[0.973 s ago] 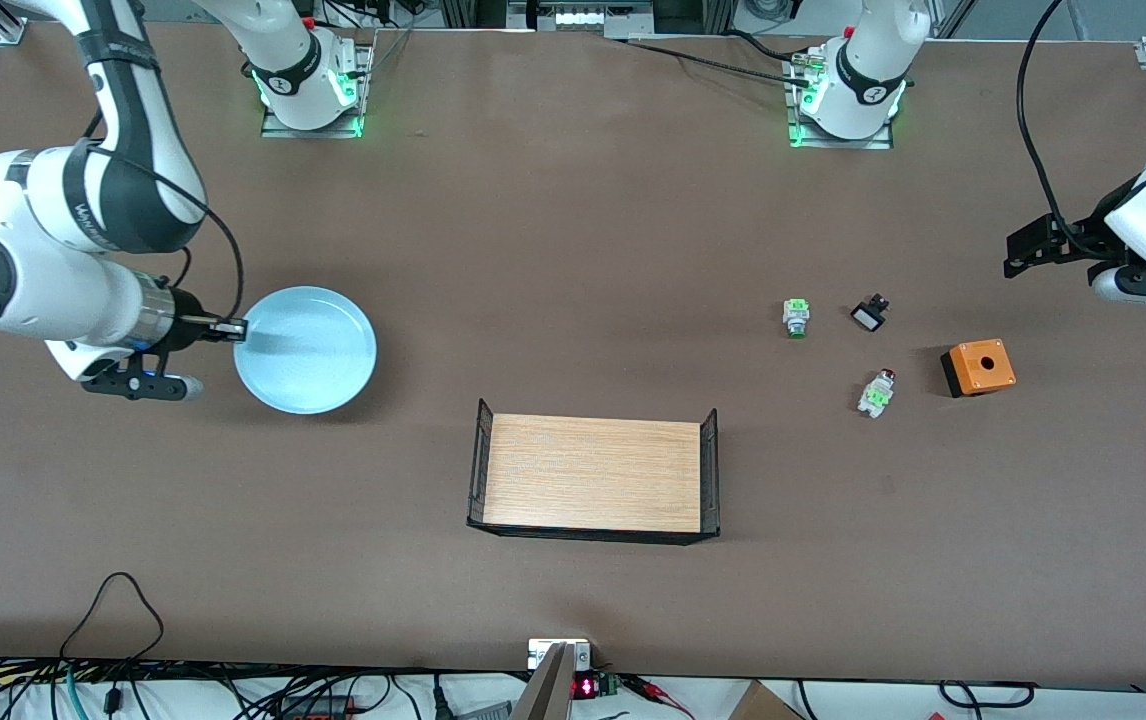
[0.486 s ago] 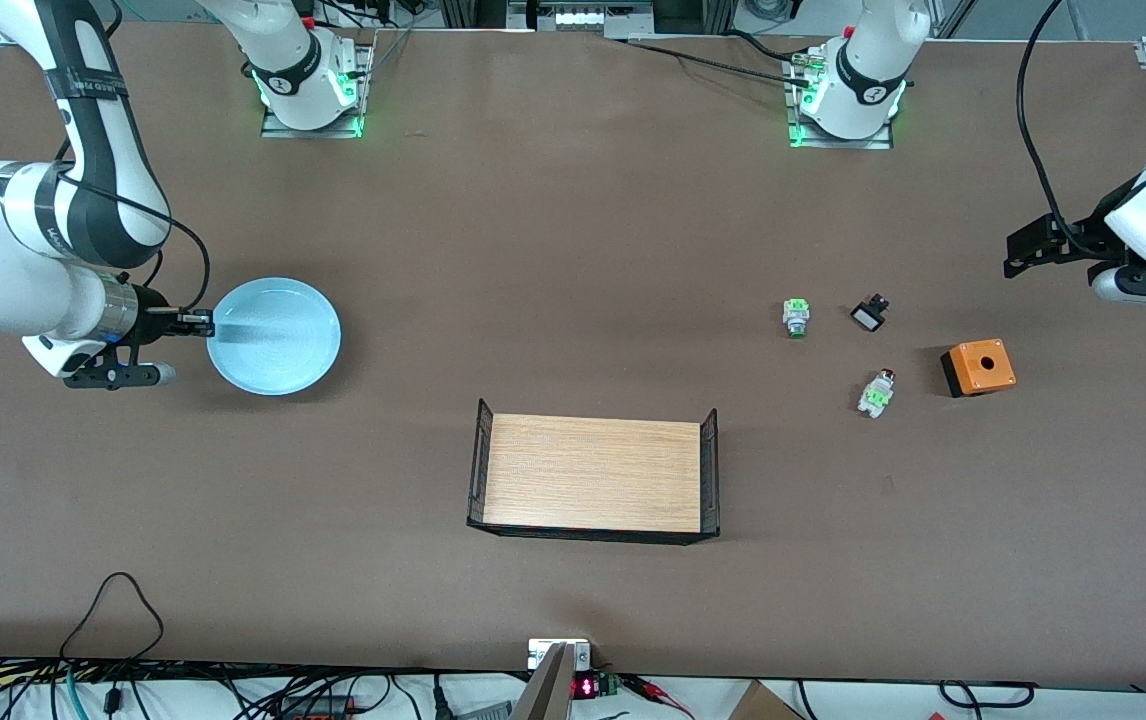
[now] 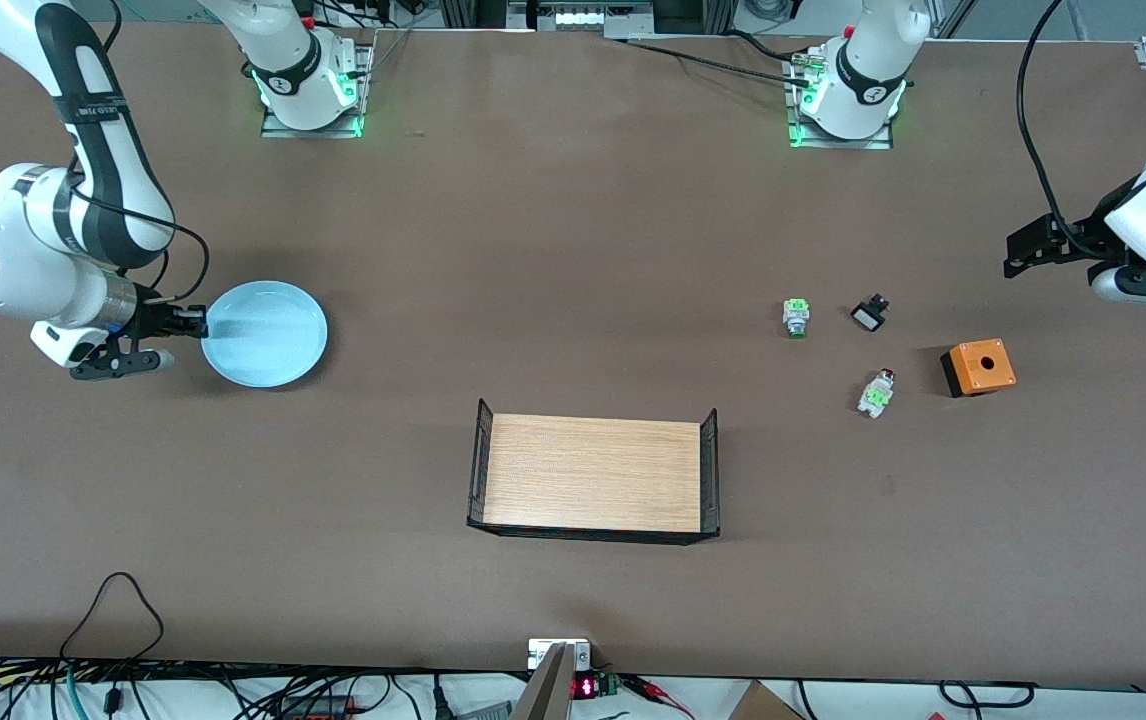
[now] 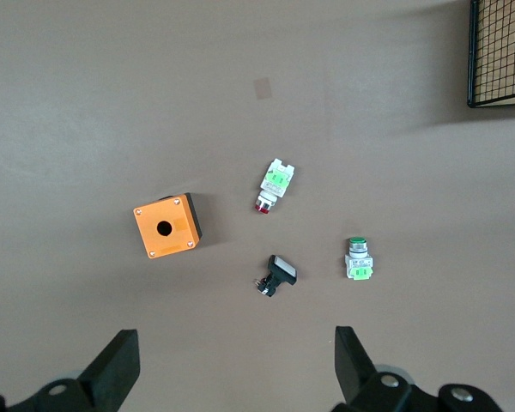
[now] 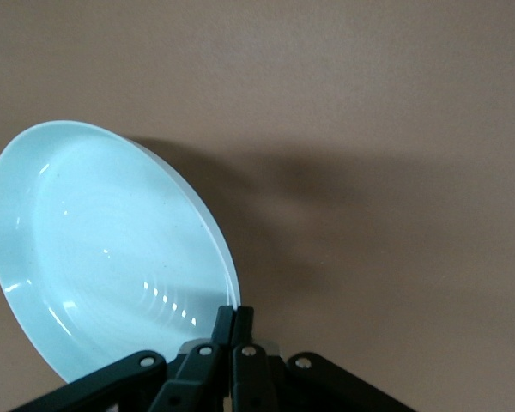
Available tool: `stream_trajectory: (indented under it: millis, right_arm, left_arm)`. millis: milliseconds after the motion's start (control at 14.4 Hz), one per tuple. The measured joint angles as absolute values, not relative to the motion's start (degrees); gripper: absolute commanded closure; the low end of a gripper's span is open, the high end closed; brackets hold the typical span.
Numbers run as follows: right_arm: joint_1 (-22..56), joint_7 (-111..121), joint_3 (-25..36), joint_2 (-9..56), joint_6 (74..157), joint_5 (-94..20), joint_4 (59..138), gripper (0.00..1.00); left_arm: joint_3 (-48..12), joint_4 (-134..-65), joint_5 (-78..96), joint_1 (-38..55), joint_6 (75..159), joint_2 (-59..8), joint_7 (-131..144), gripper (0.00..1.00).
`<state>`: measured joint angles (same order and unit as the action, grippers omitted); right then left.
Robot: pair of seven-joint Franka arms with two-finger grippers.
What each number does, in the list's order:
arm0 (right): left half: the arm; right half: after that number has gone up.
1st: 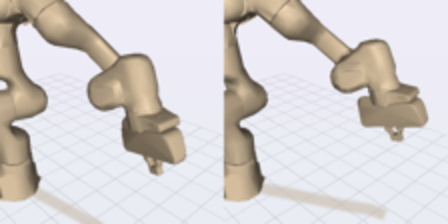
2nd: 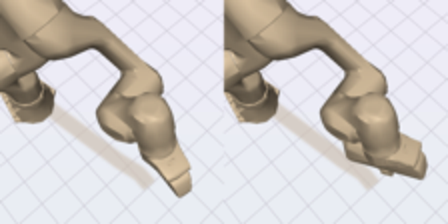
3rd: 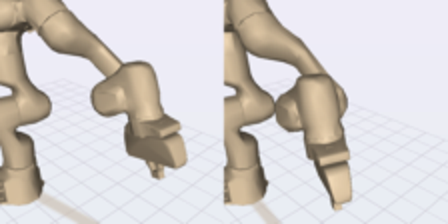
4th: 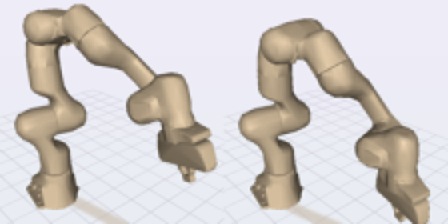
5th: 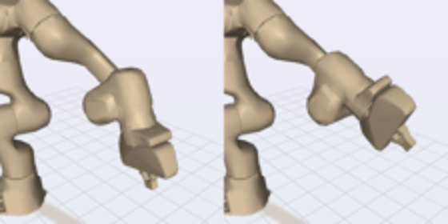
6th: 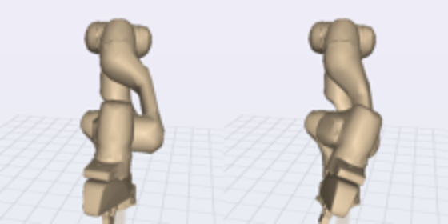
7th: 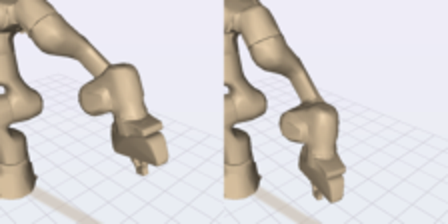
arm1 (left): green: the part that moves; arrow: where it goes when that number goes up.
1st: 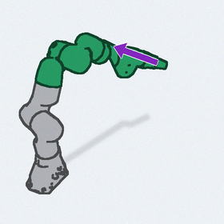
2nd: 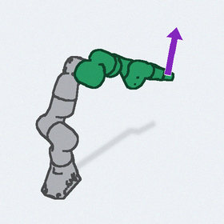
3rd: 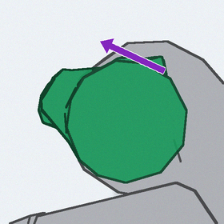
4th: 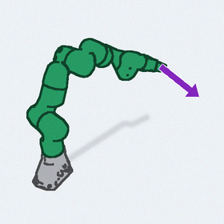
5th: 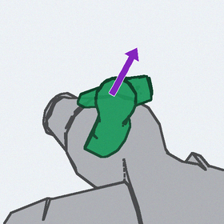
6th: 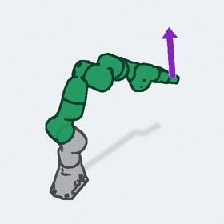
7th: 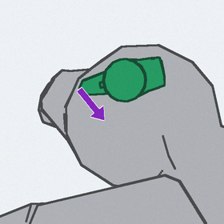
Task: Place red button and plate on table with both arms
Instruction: 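Lower the plate onto the table and open the right gripper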
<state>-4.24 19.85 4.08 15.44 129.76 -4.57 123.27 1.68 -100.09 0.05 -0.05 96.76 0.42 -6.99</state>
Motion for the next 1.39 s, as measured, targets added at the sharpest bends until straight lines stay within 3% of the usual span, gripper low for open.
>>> stream_trajectory:
  millis: [556,625,695,1251,1390]
  right_arm:
    - [-6.24,20.82,4.05,16.59,131.54,-4.59,128.05,0.97]
    - [-6.74,20.81,4.06,16.96,131.56,-4.59,128.18,0.62]
    - [-7.19,20.76,4.06,17.26,131.56,-4.60,128.21,0.01]
    - [-7.49,16.28,3.68,17.07,130.99,-4.66,127.40,0.00]
    - [-7.46,15.83,2.92,16.28,127.42,-4.66,125.03,0.00]
  left_arm:
    - [1.69,-100.09,0.05,-0.05,96.76,0.42,-6.99,0.00]
    - [1.69,-100.09,0.05,-0.05,96.76,0.42,-6.99,0.00]
    - [1.69,-100.09,0.05,-0.05,96.76,0.42,-6.99,0.00]
    - [1.68,-100.09,0.05,-0.05,96.76,0.42,-6.99,0.00]
    - [1.69,-100.09,0.05,-0.05,96.76,0.42,-6.99,0.00]
